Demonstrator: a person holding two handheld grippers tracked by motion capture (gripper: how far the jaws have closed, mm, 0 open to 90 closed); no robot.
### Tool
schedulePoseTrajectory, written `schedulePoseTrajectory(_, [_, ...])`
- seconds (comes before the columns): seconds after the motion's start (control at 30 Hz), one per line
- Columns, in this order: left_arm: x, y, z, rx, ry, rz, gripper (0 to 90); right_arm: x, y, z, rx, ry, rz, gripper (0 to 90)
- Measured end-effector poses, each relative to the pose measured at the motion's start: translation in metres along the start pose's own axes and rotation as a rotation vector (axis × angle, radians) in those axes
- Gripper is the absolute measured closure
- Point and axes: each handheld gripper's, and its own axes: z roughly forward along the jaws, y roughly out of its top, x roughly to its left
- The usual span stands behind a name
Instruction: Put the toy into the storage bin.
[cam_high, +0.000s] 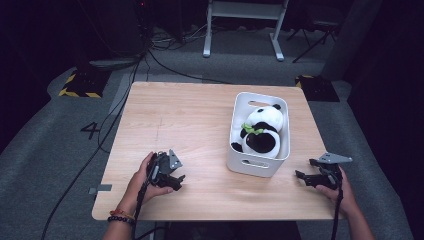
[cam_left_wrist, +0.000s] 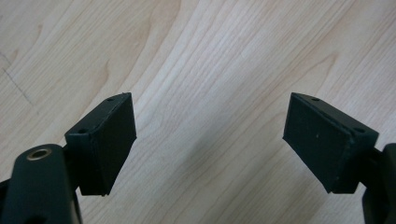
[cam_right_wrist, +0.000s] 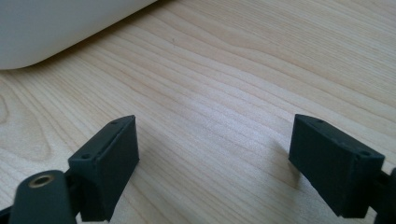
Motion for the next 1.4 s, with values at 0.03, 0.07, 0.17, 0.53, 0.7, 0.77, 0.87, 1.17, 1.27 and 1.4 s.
schedulePoseTrajectory(0.03, [0.001, -0.001, 0.0, 0.003, -0.003, 0.006, 17.1, 0.0, 0.0, 0.0, 0.0, 0.0, 0.0, 15.9])
schedulePoseTrajectory(0.07, [0.0, -0.003, 0.001, 0.005, 0.001, -0.006, 17.1, 0.0, 0.0, 0.0, 0.0, 0.0, 0.0, 15.9])
schedulePoseTrajectory(0.17, [0.003, -0.008, 0.001, -0.005, 0.008, 0.011, 17.1, 0.0, 0.0, 0.0, 0.0, 0.0, 0.0, 15.9])
schedulePoseTrajectory(0.53, [0.006, -0.029, 0.005, 0.003, -0.019, -0.051, 17.2, 0.0, 0.0, 0.0, 0.0, 0.0, 0.0, 15.9])
schedulePoseTrajectory(0.7, [0.009, -0.038, 0.003, -0.029, -0.038, -0.09, 17.1, 0.0, 0.0, 0.0, 0.0, 0.0, 0.0, 15.9])
schedulePoseTrajectory(0.77, [0.009, -0.042, 0.003, -0.048, -0.045, -0.109, 17.1, 0.0, 0.0, 0.0, 0.0, 0.0, 0.0, 15.8])
schedulePoseTrajectory(0.87, [0.01, -0.049, 0.003, -0.073, -0.07, -0.15, 17.1, 0.0, 0.0, 0.0, 0.0, 0.0, 0.0, 15.8])
schedulePoseTrajectory(1.17, [0.017, -0.074, -0.001, -0.147, -0.096, -0.242, 16.2, 0.0, 0.0, 0.0, 0.0, -0.001, 0.002, 15.8])
schedulePoseTrajectory(1.27, [0.02, -0.081, -0.005, -0.144, -0.073, -0.255, 16.2, 0.0, 0.0, 0.0, 0.0, 0.0, -0.002, 15.9])
schedulePoseTrajectory(1.4, [0.023, -0.088, -0.008, -0.141, -0.067, -0.274, 16.2, 0.0, 0.0, 0.0, 0.002, 0.002, -0.005, 15.9])
